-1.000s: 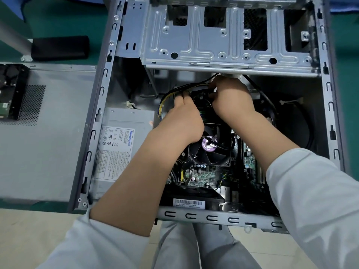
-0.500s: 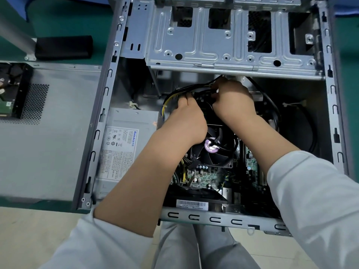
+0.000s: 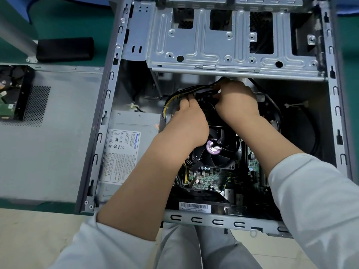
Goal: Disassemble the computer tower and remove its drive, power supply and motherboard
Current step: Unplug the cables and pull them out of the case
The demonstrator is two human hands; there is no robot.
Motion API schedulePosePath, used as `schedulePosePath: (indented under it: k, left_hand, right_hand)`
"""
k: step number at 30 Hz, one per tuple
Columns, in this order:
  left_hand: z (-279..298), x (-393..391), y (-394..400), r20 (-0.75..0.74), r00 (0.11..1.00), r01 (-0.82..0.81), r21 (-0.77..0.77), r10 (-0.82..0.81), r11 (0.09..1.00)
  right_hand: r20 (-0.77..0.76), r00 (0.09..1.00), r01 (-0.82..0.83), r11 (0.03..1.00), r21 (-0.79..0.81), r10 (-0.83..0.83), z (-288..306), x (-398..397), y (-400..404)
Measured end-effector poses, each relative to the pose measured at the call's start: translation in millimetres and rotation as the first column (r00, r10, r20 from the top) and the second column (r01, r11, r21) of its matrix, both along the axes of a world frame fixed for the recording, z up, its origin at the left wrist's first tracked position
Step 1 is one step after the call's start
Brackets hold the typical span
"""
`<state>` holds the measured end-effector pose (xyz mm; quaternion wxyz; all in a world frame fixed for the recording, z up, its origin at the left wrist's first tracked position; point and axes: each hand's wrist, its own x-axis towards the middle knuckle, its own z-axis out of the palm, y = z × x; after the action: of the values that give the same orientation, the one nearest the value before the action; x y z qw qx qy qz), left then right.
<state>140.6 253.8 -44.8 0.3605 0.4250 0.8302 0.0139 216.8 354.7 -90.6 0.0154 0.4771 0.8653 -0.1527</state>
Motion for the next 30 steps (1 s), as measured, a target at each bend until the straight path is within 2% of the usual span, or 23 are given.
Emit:
schedulePosePath:
  k: [5, 9, 17, 22, 28, 30]
  left_hand:
    - [1.0, -1.1, 1.1, 0.005, 1.0, 0.0, -0.012, 0.0, 1.0]
    - [-0.4, -1.0, 1.1, 0.012, 1.0, -0.004, -0.008, 0.004, 1.0]
    - [0.0, 0.3, -1.0, 0.01, 1.0, 0.011, 0.01, -0.011, 1.0]
    - [0.5, -1.4, 1.2, 0.009, 1.0, 0.003, -0.01, -0.003, 1.0]
    - [2.1, -0.7, 0.3, 0.009, 1.0, 0.014, -0.001, -0.014, 1.0]
    - [2.5, -1.4, 0.4, 0.013, 1.0, 0.012, -0.005, -0.012, 1.0]
  right_hand:
    - [0.022, 0.991, -0.131, 0.991, 0.01, 0.13, 1.0, -0.3, 2.3]
    - [0.001, 0.987, -0.159, 0.987, -0.037, 0.159, 0.1, -2.7, 2.9]
    - [-0.063, 0.995, -0.076, 0.994, -0.074, 0.072, -0.7, -2.0, 4.3]
    - [-0.028, 0.986, -0.167, 0.985, -0.039, 0.166, 0.7, -5.0, 2.9]
    - [-0.116, 0.993, -0.041, 0.997, -0.063, 0.034, -2.8, -1.5, 4.3]
    - [-0.119, 0.992, -0.045, 0.997, -0.061, 0.037, -4.1, -2.2, 5.5]
